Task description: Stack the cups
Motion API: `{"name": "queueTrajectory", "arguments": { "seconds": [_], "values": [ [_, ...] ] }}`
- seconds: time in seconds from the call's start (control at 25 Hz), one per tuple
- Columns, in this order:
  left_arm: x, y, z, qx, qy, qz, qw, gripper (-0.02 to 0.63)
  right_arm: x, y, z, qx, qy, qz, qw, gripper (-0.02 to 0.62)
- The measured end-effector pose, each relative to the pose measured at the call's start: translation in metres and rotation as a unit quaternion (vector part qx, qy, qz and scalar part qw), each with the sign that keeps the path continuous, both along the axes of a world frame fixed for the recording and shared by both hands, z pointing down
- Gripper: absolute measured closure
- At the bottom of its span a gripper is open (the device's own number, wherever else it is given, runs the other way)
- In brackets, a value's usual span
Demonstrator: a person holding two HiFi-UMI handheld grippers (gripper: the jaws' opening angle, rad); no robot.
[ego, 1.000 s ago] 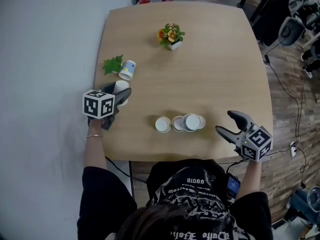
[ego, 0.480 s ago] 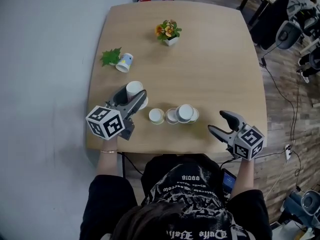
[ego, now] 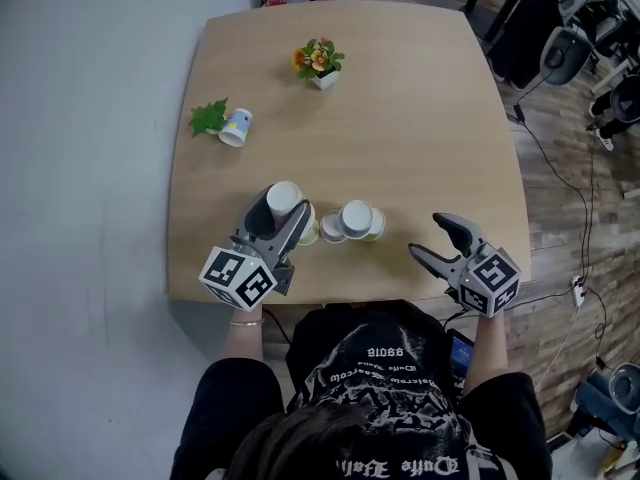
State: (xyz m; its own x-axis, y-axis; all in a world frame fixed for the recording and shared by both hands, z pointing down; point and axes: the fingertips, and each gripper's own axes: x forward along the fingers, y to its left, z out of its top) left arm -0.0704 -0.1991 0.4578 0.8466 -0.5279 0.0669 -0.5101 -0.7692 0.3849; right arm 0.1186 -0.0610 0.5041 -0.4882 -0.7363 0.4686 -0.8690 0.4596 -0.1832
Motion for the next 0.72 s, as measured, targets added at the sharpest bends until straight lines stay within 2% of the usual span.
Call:
{"name": "queueTrajectory", "arguments": {
  "seconds": [0.24, 0.48, 0.72],
  "values": [
    [0.014, 0.020, 0.028, 0.014, -0.034, 0.006, 0.9993, 0.324, 0.007, 0.007, 0.012, -0.012, 0.031, 0.004, 0.999, 0.270],
    [0.029, 0.030, 0.035, 0.065, -0.072, 0.033, 0.9947, 0.322, 0.012, 0.010, 0.012, -0.018, 0.046, 0.006, 0.999, 0.270],
    [0.032, 0.025, 0.039, 0.067, -0.065, 0.032, 0.9951, 0.321, 0.015, 0.010, 0.015, -0.024, 0.054, 0.008, 0.998, 0.272]
  ]
}}
